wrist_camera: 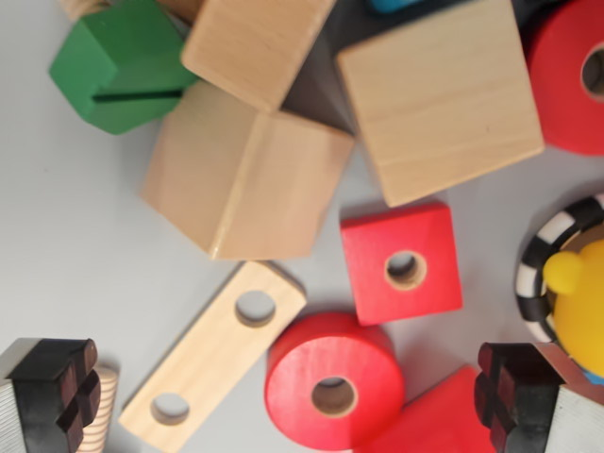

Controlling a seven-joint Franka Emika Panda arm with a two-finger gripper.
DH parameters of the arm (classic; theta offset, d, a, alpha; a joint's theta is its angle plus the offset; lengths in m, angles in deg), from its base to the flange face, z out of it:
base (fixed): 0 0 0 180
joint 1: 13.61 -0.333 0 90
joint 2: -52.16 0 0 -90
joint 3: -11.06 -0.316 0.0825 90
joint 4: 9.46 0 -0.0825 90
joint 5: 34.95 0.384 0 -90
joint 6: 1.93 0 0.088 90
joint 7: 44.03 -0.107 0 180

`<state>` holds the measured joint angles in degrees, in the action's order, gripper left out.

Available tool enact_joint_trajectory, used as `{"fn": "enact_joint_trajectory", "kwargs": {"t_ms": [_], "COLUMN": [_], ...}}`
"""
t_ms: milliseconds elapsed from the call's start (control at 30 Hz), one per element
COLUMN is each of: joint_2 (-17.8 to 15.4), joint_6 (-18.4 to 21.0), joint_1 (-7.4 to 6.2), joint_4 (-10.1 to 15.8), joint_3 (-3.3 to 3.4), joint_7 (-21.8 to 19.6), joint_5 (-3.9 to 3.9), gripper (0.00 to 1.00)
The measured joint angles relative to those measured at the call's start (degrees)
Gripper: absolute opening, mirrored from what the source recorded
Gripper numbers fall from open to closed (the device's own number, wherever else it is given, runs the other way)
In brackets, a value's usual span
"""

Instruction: Pick an object from the bin

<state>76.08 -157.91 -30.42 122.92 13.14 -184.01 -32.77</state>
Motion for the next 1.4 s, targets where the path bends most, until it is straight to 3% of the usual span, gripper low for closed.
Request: {"fn": "enact_joint_trajectory", "kwargs": {"t_ms": [400,900,933,1400], "joint_2": [7.1,7.7,7.7,7.7], "joint_6": [-5.5,-6.2,-6.2,-6.2], "joint_1": [0.05,0.26,0.26,0.26], "joint_4": [-1.5,-2.2,-2.2,-2.2], "joint_3": [-0.30,-0.51,-0.51,-0.51], "joint_7": [-0.8,-0.8,-0.8,-0.8], "joint_5": [0.38,0.43,0.43,0.43], "gripper": [1.00,1.00,0.00,0.00]}}
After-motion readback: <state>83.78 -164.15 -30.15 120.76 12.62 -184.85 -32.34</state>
